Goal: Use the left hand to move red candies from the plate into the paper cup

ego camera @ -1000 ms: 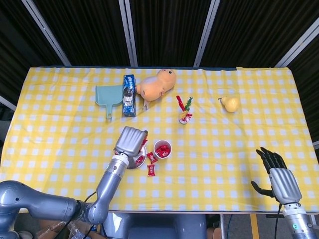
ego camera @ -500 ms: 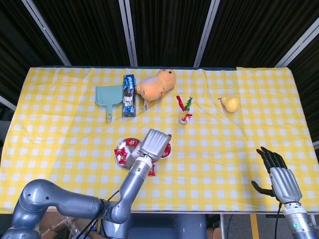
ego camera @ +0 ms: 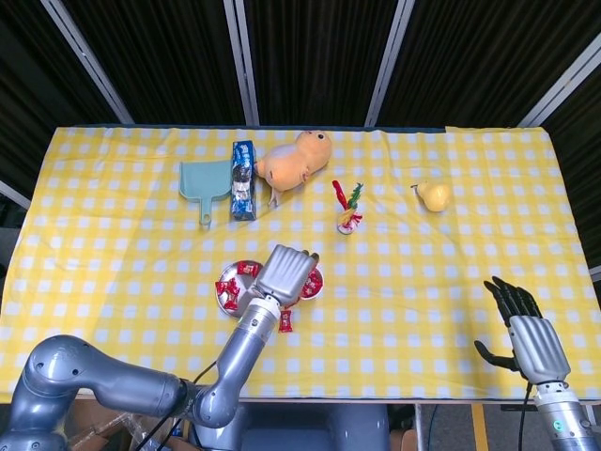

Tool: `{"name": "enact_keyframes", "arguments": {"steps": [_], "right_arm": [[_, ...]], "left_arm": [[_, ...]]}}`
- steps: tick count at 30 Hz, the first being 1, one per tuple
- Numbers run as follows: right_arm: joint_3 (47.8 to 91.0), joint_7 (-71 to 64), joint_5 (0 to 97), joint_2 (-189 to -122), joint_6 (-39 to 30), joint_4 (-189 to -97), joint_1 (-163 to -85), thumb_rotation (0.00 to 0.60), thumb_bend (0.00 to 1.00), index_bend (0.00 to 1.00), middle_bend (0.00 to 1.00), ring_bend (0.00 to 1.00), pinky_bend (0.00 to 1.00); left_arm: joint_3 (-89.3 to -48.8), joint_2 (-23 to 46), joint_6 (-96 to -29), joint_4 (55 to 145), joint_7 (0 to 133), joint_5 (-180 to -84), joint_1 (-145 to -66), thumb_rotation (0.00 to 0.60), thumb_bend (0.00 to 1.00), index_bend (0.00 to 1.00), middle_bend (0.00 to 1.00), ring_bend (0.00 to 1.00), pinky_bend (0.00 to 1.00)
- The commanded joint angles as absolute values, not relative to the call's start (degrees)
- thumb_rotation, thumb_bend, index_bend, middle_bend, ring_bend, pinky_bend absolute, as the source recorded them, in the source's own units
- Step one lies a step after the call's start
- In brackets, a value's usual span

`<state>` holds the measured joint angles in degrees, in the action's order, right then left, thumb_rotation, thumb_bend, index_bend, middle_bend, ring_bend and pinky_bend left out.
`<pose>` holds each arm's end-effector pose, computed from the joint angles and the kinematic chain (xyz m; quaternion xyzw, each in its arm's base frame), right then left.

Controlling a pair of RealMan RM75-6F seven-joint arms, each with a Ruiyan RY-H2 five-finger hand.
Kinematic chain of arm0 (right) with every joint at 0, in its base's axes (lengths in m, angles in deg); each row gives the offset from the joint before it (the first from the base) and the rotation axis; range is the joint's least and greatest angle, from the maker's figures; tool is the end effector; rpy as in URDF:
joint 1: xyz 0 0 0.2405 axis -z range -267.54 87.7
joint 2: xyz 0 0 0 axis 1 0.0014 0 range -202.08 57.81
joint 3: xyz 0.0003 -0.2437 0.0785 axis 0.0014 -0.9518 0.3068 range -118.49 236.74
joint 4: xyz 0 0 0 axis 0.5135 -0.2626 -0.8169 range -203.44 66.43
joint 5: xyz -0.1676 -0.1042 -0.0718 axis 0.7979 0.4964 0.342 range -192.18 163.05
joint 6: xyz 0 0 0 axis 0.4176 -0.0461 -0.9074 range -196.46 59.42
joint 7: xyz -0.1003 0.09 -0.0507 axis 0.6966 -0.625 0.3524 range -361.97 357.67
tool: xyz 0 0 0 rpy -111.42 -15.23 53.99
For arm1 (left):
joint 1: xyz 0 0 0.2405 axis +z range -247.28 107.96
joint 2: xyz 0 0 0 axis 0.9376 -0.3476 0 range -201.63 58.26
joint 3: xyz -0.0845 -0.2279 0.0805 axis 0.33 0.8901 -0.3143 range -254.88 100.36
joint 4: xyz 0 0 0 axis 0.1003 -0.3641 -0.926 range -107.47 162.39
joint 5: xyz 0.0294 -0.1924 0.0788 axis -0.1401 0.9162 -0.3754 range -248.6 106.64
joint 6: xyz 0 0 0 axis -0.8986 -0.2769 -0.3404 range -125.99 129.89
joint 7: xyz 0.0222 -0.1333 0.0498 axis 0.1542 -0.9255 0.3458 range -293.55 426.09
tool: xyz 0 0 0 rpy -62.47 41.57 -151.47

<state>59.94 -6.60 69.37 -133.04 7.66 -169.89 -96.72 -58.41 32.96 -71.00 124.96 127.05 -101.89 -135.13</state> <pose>-0.2921 -0.1784 0.1385 0.5921 -0.4915 0.3835 0.5106 0.0262 0.3104 -0.0665 -0.7793 -0.3098 -0.3327 0.4314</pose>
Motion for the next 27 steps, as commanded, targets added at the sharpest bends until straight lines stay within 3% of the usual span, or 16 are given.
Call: {"name": "enact_keyframes", "arguments": {"steps": [1, 6, 9, 11, 13, 17, 27], "right_arm": [[59.96, -6.49, 69.38, -133.06, 7.81, -169.87, -96.66, 0.600, 0.34, 0.00, 0.00, 0.00, 0.00], [59.90, -6.02, 69.35, -133.23, 7.80, -169.91, -96.64, 0.600, 0.34, 0.00, 0.00, 0.00, 0.00], [59.85, -5.53, 69.37, -133.37, 7.88, -169.96, -96.59, 0.600, 0.34, 0.00, 0.00, 0.00, 0.00], [59.87, -5.31, 69.30, -133.42, 7.96, -170.00, -96.55, 0.600, 0.34, 0.00, 0.00, 0.00, 0.00], [59.87, -5.17, 69.32, -133.46, 8.05, -170.01, -96.51, 0.600, 0.34, 0.00, 0.00, 0.00, 0.00], [59.85, -5.07, 69.31, -133.51, 8.02, -170.03, -96.51, 0.600, 0.34, 0.00, 0.00, 0.00, 0.00], [59.95, -5.22, 69.07, -133.47, 7.85, -169.99, -96.57, 0.600, 0.34, 0.00, 0.00, 0.00, 0.00]], "left_arm": [[-59.06, 30.42, -72.62, 128.55, 125.60, -103.54, -133.40, 0.600, 0.26, 0.38, 0.43, 0.84, 0.94], [-64.98, 24.52, -72.78, 134.64, 123.85, -112.48, -130.54, 0.600, 0.21, 0.28, 0.45, 0.83, 0.94], [-71.18, 19.51, -69.99, 137.13, 125.66, -119.55, -130.11, 0.600, 0.17, 0.22, 0.65, 0.86, 0.95], [-75.20, 16.69, -67.57, 137.63, 126.96, -125.17, -130.32, 0.600, 0.17, 0.21, 0.80, 0.91, 0.96], [-77.47, 15.27, -66.00, 138.08, 126.63, -128.00, -130.05, 0.600, 0.17, 0.23, 0.89, 0.94, 0.98], [-79.75, 14.41, -63.71, 138.39, 124.97, -130.48, -129.21, 0.600, 0.17, 0.27, 0.97, 0.98, 1.00], [-80.21, 18.19, -60.68, 134.75, 127.25, -127.99, -129.36, 0.600, 0.19, 0.30, 1.00, 1.00, 1.00]]}}
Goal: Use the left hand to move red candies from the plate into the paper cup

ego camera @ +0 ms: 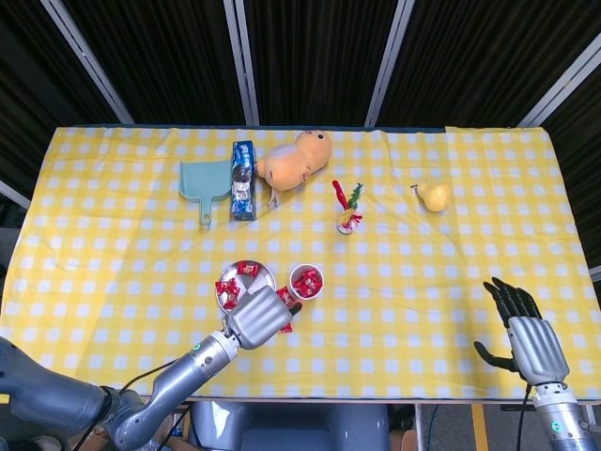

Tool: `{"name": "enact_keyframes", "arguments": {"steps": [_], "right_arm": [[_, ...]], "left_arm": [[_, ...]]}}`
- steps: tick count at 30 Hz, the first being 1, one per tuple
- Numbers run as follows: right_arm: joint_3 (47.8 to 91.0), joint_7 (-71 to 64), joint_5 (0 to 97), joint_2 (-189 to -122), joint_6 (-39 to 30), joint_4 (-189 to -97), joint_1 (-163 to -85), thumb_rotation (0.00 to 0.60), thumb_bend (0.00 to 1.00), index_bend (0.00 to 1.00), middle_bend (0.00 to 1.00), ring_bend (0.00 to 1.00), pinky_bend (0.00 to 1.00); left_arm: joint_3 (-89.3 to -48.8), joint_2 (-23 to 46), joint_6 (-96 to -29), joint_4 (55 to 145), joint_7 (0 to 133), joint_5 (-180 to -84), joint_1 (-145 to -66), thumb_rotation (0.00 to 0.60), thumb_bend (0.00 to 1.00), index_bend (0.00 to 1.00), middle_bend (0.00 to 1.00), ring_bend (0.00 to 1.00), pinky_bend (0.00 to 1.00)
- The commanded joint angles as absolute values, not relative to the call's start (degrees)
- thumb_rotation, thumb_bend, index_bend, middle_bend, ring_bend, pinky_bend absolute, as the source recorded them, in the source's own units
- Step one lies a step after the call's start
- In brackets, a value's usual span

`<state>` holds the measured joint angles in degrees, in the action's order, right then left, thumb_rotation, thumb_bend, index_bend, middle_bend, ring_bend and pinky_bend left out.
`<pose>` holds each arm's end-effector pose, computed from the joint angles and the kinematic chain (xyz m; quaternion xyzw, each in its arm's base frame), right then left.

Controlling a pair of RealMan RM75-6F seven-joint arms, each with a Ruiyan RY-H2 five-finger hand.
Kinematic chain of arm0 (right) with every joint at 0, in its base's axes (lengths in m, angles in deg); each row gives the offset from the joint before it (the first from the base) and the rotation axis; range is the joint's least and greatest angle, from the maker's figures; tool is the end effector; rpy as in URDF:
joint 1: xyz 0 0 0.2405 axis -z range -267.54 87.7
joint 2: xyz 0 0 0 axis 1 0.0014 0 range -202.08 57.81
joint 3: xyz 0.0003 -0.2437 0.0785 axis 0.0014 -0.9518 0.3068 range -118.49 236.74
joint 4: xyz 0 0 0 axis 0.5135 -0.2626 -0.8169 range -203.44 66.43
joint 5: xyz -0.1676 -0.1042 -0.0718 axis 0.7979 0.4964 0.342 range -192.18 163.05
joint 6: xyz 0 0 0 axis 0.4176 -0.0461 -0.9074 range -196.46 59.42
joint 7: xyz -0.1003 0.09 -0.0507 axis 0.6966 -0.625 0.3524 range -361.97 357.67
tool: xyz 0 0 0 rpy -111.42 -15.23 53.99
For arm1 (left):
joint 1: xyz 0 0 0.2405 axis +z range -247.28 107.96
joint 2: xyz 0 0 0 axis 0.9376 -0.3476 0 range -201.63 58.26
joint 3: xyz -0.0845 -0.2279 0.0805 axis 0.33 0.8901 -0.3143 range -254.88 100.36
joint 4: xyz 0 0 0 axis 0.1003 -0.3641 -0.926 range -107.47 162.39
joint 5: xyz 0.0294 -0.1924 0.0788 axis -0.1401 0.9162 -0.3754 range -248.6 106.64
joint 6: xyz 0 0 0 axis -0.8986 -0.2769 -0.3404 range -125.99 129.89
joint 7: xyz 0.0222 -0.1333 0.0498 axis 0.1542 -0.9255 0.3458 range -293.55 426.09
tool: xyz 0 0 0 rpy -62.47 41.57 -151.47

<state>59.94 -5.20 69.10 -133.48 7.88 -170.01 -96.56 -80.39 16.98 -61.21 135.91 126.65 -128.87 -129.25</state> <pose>-0.2918 -0.1775 0.1366 0.5936 -0.4879 0.3796 0.5152 -0.0413 0.2546 -0.0419 -0.8941 -0.0792 -0.2873 0.3343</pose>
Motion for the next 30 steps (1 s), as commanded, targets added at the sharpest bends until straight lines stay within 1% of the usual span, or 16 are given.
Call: {"name": "enact_keyframes", "arguments": {"steps": [1, 12, 25, 30], "right_arm": [[59.96, -5.25, 69.05, -133.46, 7.84, -169.99, -96.57, 0.600, 0.34, 0.00, 0.00, 0.00, 0.00], [60.00, -5.64, 69.07, -133.30, 7.80, -169.90, -96.60, 0.600, 0.34, 0.00, 0.00, 0.00, 0.00], [59.97, -5.74, 69.21, -133.29, 7.81, -169.86, -96.61, 0.600, 0.34, 0.00, 0.00, 0.00, 0.00], [60.02, -5.82, 69.17, -133.31, 7.89, -169.81, -96.58, 0.600, 0.34, 0.00, 0.00, 0.00, 0.00]], "left_arm": [[-80.04, 18.90, -60.39, 134.11, 127.42, -127.44, -129.43, 0.600, 0.20, 0.30, 1.00, 1.00, 1.00], [-79.06, 24.76, -57.89, 127.90, 129.64, -124.92, -130.84, 0.600, 0.25, 0.36, 1.00, 1.00, 1.00], [-77.45, 28.87, -56.34, 121.69, 129.64, -120.93, -131.46, 0.600, 0.26, 0.37, 1.00, 1.00, 1.00], [-77.11, 30.90, -55.68, 119.55, 129.67, -120.34, -131.90, 0.600, 0.26, 0.39, 1.00, 1.00, 1.00]]}}
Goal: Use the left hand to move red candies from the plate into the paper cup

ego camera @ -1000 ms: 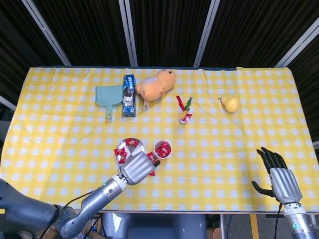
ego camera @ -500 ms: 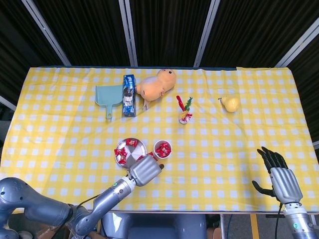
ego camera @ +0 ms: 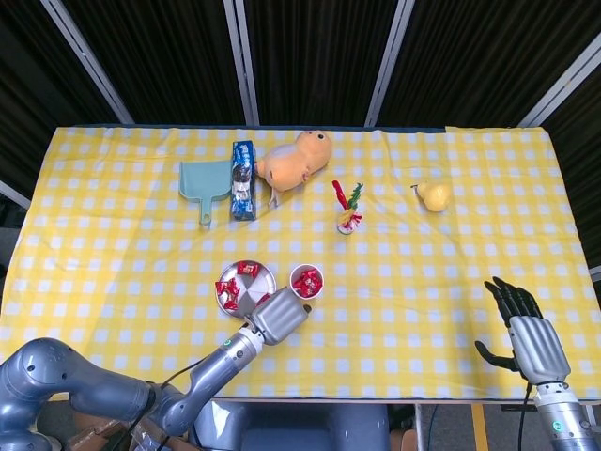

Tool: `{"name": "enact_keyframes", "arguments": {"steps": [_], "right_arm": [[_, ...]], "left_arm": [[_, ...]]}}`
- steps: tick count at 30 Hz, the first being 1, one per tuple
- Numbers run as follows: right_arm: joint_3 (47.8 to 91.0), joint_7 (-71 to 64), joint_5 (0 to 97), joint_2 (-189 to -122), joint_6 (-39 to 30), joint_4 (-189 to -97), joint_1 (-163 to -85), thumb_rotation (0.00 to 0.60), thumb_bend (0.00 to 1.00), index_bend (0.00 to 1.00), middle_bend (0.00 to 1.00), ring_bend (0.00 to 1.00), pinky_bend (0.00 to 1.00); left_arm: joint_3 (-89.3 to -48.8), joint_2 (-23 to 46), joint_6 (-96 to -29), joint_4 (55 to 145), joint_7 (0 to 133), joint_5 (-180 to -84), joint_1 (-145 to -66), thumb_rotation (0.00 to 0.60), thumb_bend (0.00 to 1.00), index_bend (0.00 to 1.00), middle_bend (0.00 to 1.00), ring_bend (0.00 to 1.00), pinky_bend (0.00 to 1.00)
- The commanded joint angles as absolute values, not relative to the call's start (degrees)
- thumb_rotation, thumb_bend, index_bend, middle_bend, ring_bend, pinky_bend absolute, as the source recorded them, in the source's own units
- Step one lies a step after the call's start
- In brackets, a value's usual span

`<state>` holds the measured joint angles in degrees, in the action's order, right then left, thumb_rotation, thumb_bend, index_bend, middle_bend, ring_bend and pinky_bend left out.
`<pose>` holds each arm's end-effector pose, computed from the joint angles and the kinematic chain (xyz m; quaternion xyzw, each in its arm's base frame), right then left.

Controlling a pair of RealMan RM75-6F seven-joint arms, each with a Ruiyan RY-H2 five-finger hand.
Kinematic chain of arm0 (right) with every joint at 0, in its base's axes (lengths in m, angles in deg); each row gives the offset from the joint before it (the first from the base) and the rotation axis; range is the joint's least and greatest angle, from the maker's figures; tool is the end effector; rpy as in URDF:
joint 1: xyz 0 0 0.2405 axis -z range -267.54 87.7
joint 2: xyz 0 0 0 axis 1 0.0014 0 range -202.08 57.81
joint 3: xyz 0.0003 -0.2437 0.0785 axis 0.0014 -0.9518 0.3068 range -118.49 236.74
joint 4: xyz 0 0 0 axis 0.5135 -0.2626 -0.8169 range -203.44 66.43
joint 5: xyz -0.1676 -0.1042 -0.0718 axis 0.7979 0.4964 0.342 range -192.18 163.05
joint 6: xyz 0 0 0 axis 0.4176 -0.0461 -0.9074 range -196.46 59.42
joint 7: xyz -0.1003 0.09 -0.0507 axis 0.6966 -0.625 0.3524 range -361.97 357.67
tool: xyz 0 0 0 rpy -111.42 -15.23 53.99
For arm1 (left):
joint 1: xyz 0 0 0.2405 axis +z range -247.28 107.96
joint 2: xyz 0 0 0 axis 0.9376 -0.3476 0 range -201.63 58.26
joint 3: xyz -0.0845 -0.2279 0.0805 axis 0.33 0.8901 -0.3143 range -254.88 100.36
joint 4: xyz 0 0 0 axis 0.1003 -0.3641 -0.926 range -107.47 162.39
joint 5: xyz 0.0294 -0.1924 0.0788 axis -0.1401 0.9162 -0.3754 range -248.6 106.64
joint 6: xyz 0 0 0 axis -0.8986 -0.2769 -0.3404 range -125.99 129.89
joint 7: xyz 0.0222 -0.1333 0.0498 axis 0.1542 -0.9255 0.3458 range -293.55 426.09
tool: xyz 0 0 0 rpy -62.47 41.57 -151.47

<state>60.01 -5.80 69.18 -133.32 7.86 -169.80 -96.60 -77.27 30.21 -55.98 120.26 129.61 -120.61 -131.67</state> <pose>-0.2925 -0.1781 0.1379 0.5926 -0.4885 0.3813 0.5146 -0.0374 0.2682 -0.1094 -0.9049 -0.0868 -0.2446 0.3373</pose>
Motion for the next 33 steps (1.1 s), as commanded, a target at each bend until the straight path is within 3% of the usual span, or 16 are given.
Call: {"name": "enact_keyframes", "arguments": {"steps": [1, 14, 24, 33], "right_arm": [[60.02, -5.85, 69.17, -133.30, 7.87, -169.82, -96.58, 0.600, 0.34, 0.00, 0.00, 0.00, 0.00], [60.04, -6.00, 69.15, -133.24, 7.88, -169.88, -96.58, 0.600, 0.34, 0.00, 0.00, 0.00, 0.00], [60.02, -5.67, 69.08, -133.28, 7.87, -170.05, -96.56, 0.600, 0.34, 0.00, 0.00, 0.00, 0.00], [60.02, -5.67, 69.08, -133.26, 7.87, -170.09, -96.56, 0.600, 0.34, 0.00, 0.00, 0.00, 0.00]], "left_arm": [[-77.06, 31.27, -55.61, 119.19, 129.64, -120.23, -131.94, 0.600, 0.26, 0.40, 1.00, 1.00, 1.00], [-77.35, 31.79, -56.16, 117.65, 129.33, -118.69, -131.21, 0.600, 0.36, 0.55, 1.00, 1.00, 1.00], [-77.43, 29.94, -57.17, 120.67, 128.00, -120.18, -130.45, 0.600, 0.39, 0.57, 1.00, 1.00, 1.00], [-75.13, 25.43, -59.97, 129.22, 125.98, -126.16, -130.40, 0.600, 0.39, 0.56, 1.00, 1.00, 1.00]]}}
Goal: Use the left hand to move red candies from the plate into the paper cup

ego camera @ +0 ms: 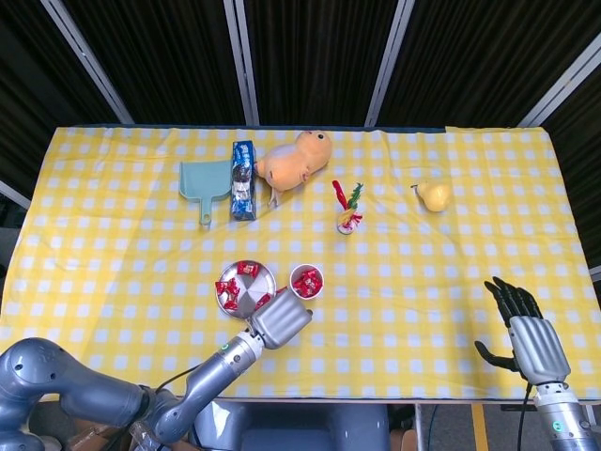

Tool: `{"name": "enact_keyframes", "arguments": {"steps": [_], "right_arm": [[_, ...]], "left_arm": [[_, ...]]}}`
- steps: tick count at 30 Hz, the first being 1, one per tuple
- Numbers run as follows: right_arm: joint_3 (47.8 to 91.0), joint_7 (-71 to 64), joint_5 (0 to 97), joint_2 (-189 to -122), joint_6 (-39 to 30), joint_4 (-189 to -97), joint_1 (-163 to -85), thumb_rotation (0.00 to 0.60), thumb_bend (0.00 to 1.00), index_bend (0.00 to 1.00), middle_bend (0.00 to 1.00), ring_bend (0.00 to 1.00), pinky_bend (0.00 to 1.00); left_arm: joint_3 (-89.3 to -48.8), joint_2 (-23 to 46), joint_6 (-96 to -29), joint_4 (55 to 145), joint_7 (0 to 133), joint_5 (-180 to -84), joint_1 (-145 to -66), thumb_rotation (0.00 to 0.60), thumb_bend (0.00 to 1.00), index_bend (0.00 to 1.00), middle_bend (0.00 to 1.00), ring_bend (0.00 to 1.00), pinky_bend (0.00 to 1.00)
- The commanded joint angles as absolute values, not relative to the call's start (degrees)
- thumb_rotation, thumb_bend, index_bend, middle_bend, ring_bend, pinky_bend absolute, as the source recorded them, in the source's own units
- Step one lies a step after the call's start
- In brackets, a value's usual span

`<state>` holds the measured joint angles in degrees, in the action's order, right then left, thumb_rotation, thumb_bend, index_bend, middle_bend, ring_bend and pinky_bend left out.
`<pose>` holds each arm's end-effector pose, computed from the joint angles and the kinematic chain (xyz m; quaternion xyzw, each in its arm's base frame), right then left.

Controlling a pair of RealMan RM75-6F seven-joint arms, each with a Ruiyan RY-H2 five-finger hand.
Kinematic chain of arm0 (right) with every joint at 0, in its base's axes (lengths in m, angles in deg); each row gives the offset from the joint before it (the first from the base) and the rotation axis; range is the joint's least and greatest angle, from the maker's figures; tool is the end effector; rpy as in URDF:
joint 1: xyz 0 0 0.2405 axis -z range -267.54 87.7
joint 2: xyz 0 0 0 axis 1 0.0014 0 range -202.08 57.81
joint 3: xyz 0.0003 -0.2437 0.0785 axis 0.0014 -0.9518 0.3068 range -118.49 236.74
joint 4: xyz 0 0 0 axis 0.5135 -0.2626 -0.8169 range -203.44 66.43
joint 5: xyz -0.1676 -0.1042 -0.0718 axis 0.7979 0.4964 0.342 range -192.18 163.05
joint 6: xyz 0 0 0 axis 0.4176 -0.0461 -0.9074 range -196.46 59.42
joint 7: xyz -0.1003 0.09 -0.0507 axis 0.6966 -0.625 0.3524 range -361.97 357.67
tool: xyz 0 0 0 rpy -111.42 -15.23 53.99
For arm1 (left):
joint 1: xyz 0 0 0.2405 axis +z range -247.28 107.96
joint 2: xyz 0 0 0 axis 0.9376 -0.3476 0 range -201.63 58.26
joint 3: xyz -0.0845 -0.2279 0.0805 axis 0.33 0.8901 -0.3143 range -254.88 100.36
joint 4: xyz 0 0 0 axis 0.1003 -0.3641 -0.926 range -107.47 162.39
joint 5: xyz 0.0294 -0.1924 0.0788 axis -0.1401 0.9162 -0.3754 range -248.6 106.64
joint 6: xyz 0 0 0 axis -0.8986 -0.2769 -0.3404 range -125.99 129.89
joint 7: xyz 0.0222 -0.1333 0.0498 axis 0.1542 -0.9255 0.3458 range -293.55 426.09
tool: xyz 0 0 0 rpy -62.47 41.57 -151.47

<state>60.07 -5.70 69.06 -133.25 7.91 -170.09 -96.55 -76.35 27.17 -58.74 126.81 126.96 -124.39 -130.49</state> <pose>-0.2918 -0.1780 0.1381 0.5913 -0.4892 0.3820 0.5149 -0.0234 0.2581 -0.0871 -0.8927 -0.1061 -0.2920 0.3265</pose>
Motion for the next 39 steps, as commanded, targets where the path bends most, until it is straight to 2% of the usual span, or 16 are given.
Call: {"name": "enact_keyframes", "arguments": {"steps": [1, 8, 19, 23, 29, 35, 39], "right_arm": [[59.99, -5.56, 69.17, -133.32, 7.91, -170.05, -96.55, 0.600, 0.34, 0.00, 0.00, 0.00, 0.00], [60.01, -5.46, 69.08, -133.43, 8.00, -170.06, -96.49, 0.600, 0.34, 0.00, 0.00, 0.00, 0.00], [60.04, -5.60, 68.86, -133.44, 7.38, -170.25, -96.77, 0.600, 0.34, 0.00, 0.00, 0.00, 0.00], [60.14, -6.00, 68.66, -133.35, 7.26, -170.21, -96.83, 0.600, 0.34, 0.00, 0.00, 0.00, 0.00], [60.05, -6.22, 68.83, -133.21, 7.10, -170.14, -96.90, 0.600, 0.34, 0.00, 0.00, 0.00, 0.00], [60.01, -6.07, 68.89, -133.19, 7.27, -170.18, -96.81, 0.600, 0.34, 0.00, 0.00, 0.00, 0.00], [59.98, -5.97, 68.94, -133.21, 7.37, -170.18, -96.76, 0.600, 0.34, 0.00, 0.00, 0.00, 0.00]], "left_arm": [[-74.25, 24.61, -60.54, 130.30, 125.52, -126.67, -130.39, 0.600, 0.39, 0.55, 1.00, 1.00, 1.00], [-69.30, 23.29, -61.64, 131.59, 124.68, -123.29, -131.22, 0.600, 0.38, 0.53, 1.00, 1.00, 1.00], [-64.39, 28.74, -61.78, 122.73, 126.42, -113.84, -134.66, 0.600, 0.37, 0.53, 0.99, 1.00, 1.00], [-63.74, 30.84, -61.31, 119.64, 126.97, -111.62, -135.87, 0.600, 0.33, 0.51, 0.98, 0.99, 1.00], [-63.46, 32.29, -61.50, 118.00, 127.95, -109.74, -137.02, 0.600, 0.25, 0.42, 0.97, 0.98, 1.00], [-63.08, 31.81, -63.41, 119.83, 126.49, -110.75, -136.51, 0.600, 0.24, 0.33, 0.95, 0.97, 1.00], [-62.25, 30.38, -66.27, 123.35, 124.06, -111.65, -134.77, 0.600, 0.24, 0.31, 0.94, 0.96, 1.00]]}}
